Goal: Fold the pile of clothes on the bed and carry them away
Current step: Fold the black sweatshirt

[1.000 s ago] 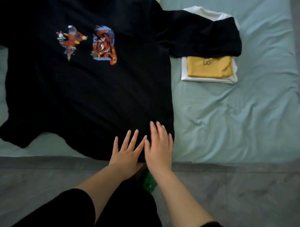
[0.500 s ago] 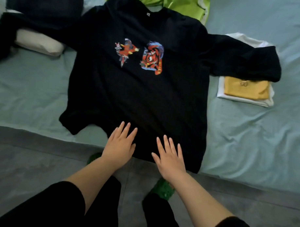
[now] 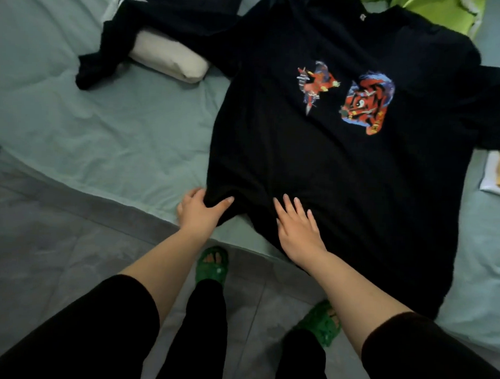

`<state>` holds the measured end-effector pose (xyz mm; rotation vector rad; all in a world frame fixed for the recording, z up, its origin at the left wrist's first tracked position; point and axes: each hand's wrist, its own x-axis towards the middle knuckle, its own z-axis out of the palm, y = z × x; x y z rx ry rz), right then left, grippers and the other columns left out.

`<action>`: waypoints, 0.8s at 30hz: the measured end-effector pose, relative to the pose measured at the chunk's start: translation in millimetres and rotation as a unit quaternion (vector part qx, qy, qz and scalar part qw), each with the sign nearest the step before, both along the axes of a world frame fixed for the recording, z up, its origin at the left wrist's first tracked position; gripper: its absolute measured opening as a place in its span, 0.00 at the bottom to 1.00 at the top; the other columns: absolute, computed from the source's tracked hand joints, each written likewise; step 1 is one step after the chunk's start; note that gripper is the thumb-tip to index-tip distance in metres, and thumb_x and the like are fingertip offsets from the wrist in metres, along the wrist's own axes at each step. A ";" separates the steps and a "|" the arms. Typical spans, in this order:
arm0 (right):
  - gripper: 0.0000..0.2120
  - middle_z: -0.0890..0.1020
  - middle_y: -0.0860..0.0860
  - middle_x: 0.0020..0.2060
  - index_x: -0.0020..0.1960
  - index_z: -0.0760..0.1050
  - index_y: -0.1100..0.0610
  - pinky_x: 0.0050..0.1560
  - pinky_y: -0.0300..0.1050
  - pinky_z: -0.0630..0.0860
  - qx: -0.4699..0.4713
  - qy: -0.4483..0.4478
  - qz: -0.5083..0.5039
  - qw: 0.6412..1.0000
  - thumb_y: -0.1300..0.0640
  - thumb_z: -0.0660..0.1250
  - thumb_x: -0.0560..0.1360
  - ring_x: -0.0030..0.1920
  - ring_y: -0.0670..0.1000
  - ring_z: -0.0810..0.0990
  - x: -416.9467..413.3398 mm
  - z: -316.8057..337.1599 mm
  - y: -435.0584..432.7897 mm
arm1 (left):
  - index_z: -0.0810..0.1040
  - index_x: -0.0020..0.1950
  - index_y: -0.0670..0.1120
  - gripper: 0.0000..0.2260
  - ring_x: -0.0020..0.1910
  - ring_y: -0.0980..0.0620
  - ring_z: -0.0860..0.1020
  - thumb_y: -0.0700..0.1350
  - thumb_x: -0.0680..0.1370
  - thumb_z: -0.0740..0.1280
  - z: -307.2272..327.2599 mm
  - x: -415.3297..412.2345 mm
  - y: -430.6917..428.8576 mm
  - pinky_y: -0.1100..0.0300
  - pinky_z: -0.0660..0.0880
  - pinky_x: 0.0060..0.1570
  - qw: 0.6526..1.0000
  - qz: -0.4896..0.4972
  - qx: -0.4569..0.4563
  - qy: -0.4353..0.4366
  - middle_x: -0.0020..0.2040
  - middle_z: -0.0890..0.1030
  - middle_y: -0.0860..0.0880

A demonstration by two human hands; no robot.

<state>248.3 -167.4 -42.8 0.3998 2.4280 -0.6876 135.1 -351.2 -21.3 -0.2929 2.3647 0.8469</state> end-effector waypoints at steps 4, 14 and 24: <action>0.25 0.41 0.43 0.78 0.79 0.41 0.45 0.73 0.45 0.35 -0.009 0.001 -0.023 1.000 0.49 0.43 0.84 0.75 0.42 0.35 3.3 -3.4 -3.2 | 0.76 0.59 0.52 0.11 0.53 0.53 0.79 0.50 0.78 0.69 10.0 4.6 -3.2 0.56 0.77 0.52 0.971 0.109 0.212 -0.021 0.53 0.81 0.53; 0.37 0.26 0.51 0.73 0.74 0.25 0.47 0.73 0.56 0.30 0.164 0.019 0.061 0.984 0.29 0.34 0.74 0.75 0.50 0.27 0.4 -23.5 0.9 | 0.82 0.49 0.46 0.10 0.30 0.58 0.77 0.52 0.76 0.70 -24.8 17.2 -86.5 0.68 0.69 0.22 0.989 0.099 0.088 -0.061 0.31 0.78 0.57; 0.38 0.38 0.46 0.77 0.78 0.38 0.45 0.75 0.53 0.35 0.103 0.063 0.181 0.976 0.28 0.41 0.74 0.77 0.47 0.36 34.1 -9.2 -9.5 | 0.74 0.68 0.47 0.26 0.63 0.48 0.78 0.57 0.74 0.69 -1.9 38.2 -70.8 0.53 0.72 0.66 0.767 0.331 0.449 -0.316 0.64 0.79 0.47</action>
